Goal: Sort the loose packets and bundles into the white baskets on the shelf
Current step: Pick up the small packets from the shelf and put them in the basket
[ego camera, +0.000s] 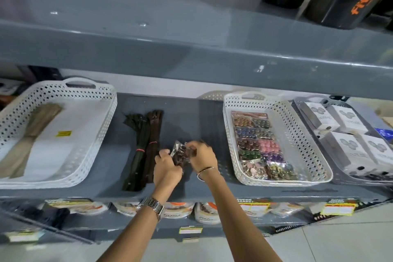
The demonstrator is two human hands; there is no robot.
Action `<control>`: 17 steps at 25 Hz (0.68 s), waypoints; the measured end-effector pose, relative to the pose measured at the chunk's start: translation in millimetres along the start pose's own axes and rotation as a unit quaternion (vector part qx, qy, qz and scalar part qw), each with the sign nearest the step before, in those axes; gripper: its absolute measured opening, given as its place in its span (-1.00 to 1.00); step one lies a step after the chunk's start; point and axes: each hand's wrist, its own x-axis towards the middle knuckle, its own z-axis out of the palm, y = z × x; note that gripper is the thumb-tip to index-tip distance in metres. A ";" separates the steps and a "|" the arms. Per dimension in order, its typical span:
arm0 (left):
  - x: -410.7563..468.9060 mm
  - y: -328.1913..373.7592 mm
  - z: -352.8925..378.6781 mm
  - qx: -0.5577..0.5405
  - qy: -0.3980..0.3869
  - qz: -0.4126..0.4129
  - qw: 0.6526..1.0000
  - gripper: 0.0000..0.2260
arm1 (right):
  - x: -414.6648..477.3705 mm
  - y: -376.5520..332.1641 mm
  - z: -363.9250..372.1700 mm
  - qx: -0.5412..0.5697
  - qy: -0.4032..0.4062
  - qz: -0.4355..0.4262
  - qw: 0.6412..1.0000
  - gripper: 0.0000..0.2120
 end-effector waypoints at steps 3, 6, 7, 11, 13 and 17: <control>-0.3 25.0 -4.4 -0.095 0.067 0.079 0.990 -0.57 | -1.8 2.6 -29.6 0.098 0.105 0.031 0.989 -0.82; -3.6 75.8 14.8 -0.184 0.053 0.188 0.963 -0.62 | 2.3 30.2 -80.4 0.094 0.237 0.093 0.963 -0.88; -6.3 92.7 26.1 -0.184 0.015 0.219 0.958 -0.63 | 4.2 45.2 -97.0 0.086 0.243 0.132 0.957 -0.87; -15.3 128.2 68.9 0.021 -0.132 0.324 0.937 -0.61 | 10.8 104.9 -135.0 0.078 0.144 0.257 0.952 -0.78; -17.3 129.1 83.7 0.159 -0.099 0.385 0.904 -0.56 | 14.1 122.4 -135.1 0.061 0.084 0.269 0.958 -0.74; -32.6 127.5 102.6 0.365 -0.064 0.406 0.835 -0.76 | 16.1 131.8 -122.2 -0.010 0.048 0.247 0.968 -0.84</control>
